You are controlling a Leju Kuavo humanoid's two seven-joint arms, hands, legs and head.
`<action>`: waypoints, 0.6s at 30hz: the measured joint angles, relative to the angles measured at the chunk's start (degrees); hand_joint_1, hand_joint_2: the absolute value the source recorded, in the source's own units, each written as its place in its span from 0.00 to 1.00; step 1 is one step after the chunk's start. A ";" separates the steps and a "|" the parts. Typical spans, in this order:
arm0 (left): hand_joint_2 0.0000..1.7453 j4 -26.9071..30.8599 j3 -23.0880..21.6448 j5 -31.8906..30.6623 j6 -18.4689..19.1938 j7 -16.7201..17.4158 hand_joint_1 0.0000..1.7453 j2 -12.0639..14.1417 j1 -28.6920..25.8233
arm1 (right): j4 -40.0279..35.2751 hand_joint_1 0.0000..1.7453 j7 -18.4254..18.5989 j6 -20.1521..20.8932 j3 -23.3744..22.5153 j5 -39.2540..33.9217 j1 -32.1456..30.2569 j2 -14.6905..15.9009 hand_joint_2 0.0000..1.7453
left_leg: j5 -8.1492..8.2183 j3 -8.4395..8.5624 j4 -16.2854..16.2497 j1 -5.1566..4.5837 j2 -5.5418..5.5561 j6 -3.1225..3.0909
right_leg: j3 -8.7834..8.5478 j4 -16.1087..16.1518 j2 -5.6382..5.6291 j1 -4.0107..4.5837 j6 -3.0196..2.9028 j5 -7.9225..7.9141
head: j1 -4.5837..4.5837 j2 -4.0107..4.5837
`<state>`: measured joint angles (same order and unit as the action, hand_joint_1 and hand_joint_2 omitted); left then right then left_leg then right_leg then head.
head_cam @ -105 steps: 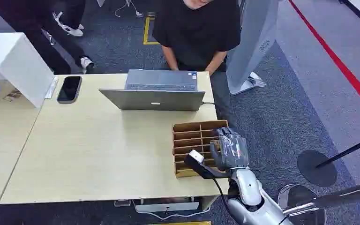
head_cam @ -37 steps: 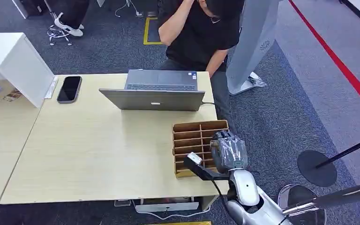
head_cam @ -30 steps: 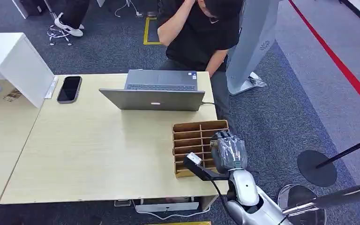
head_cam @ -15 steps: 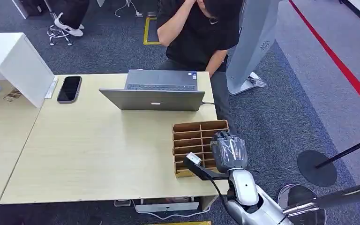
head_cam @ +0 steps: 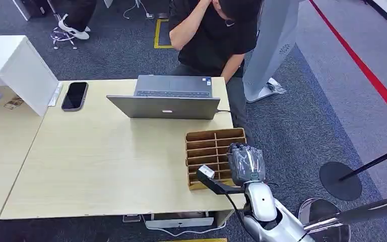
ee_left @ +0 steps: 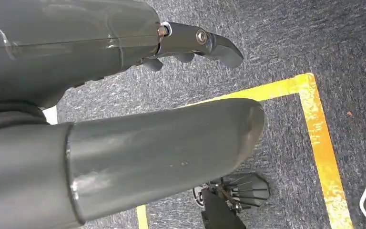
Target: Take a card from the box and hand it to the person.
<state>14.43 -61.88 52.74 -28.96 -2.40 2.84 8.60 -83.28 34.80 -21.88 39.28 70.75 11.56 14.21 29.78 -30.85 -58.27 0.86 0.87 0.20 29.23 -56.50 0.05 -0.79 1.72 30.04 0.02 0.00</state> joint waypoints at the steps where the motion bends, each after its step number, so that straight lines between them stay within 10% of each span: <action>1: 0.00 0.00 -0.02 0.00 0.00 0.00 0.00 0.00 0.00 | -0.04 0.82 0.02 0.35 0.00 0.07 0.01 0.00 1.00 | 0.00 0.00 0.00 0.00 0.00 0.00 | -0.01 0.00 0.00 0.00 0.00 0.00 | 0.02 0.00; 18: 0.00 0.00 0.00 -0.02 -0.17 -0.18 0.00 0.00 -0.01 | -4.79 0.88 -1.03 8.48 0.33 -4.70 1.29 1.22 1.00 | 0.00 0.02 -0.05 0.00 0.00 0.00 | -0.04 0.00 0.00 0.00 0.01 -0.02 | 0.00 0.00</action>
<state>14.43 -61.88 52.72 -29.14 -2.58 2.84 8.59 -88.06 33.77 -13.40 39.61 66.05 12.84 15.43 29.78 -30.83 -58.32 0.86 0.87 0.20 29.18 -56.50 0.05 -0.79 1.73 30.03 0.02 0.00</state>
